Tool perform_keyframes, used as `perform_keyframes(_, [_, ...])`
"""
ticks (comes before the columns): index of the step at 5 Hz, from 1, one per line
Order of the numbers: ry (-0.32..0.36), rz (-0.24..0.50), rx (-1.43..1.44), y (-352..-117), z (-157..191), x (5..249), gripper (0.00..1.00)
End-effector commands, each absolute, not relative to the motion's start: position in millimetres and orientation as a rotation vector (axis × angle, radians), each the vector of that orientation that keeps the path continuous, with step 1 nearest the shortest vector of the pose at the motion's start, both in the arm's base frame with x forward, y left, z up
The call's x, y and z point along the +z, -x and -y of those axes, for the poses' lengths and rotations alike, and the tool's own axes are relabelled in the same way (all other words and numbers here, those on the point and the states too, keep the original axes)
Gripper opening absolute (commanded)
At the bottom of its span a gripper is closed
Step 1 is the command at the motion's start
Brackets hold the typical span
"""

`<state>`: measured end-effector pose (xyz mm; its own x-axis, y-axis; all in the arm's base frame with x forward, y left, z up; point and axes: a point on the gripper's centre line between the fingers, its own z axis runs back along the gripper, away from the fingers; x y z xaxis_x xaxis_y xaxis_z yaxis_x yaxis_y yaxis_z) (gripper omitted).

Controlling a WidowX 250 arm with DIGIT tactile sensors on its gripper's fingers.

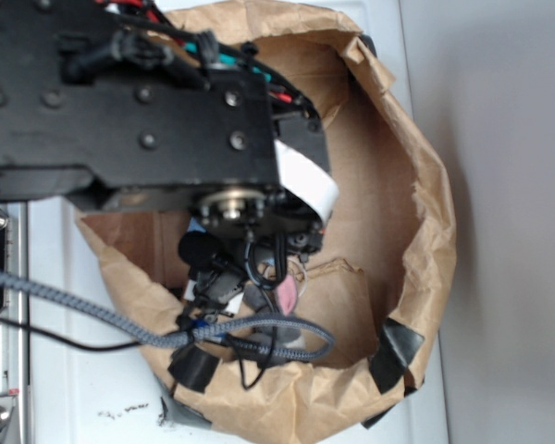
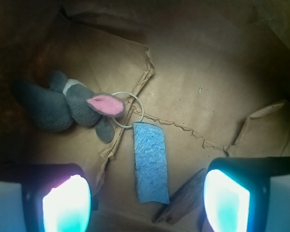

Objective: Grab the blue sponge.

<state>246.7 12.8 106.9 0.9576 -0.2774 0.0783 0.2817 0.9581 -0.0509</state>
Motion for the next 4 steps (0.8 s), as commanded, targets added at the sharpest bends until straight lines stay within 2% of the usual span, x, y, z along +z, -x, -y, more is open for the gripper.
perform_keyframes(1, [0.041, 0.145, -0.280, -257, -16, 126, 1.00])
perform_keyframes(2, [0.003, 0.172, -0.257, -259, -27, 110, 1.00])
perform_keyframes(3, [0.014, 0.187, -0.263, -261, -34, 103, 1.00])
perform_keyframes(4, [-0.031, 0.180, -0.275, -264, -32, 83, 1.00])
